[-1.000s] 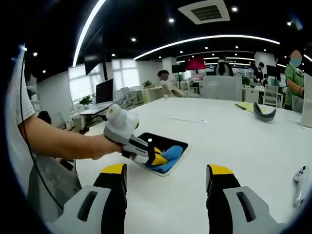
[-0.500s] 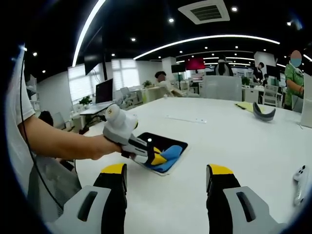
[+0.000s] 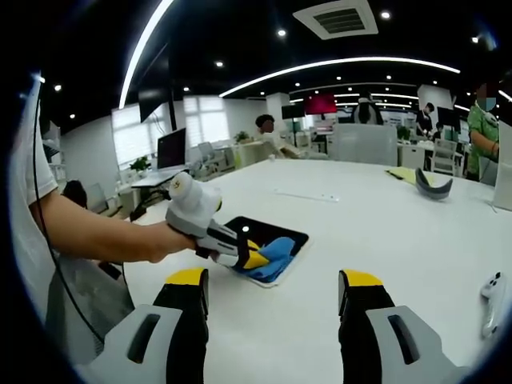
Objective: Wipe the mirror surface with the cleaning cloth until all visible marks leave the cleaned area.
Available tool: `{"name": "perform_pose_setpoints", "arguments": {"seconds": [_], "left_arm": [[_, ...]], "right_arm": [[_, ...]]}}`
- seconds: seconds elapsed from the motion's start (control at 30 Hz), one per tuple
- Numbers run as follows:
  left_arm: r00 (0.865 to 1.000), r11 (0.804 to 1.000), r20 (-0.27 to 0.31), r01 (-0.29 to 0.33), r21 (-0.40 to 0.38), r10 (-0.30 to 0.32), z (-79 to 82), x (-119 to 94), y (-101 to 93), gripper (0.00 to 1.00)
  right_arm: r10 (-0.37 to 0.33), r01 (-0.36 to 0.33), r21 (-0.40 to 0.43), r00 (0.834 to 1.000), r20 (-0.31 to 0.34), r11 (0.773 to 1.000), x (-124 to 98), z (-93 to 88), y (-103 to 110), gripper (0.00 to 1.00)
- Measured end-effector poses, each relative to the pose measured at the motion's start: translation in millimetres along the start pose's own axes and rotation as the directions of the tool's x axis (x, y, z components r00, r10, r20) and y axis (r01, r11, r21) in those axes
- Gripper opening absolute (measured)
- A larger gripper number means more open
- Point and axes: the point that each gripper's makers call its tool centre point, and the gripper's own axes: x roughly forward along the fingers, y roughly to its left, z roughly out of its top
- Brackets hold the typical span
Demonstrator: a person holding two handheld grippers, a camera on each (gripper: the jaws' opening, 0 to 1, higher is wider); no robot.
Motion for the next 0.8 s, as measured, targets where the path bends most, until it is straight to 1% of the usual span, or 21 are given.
{"name": "perform_pose_setpoints", "arguments": {"seconds": [0.37, 0.6, 0.8], "left_arm": [[1.0, 1.0, 0.005, -0.026, -0.013, 0.026, -8.7, -13, 12.1, 0.03], [0.999, 0.999, 0.006, -0.033, -0.011, 0.033, -9.0, -13, 11.8, 0.03], [0.999, 0.999, 0.007, -0.039, -0.011, 0.039, -11.5, -18, 15.8, 0.03]], "right_arm": [[0.016, -0.016, -0.003, 1.0, -0.001, 1.0, 4, 0.9, 6, 0.64], [0.024, -0.024, -0.006, 1.0, -0.001, 1.0, 6, 1.3, 10, 0.64], [0.023, -0.023, -0.006, 1.0, -0.003, 1.0, 6, 1.0, 10, 0.64]]}}
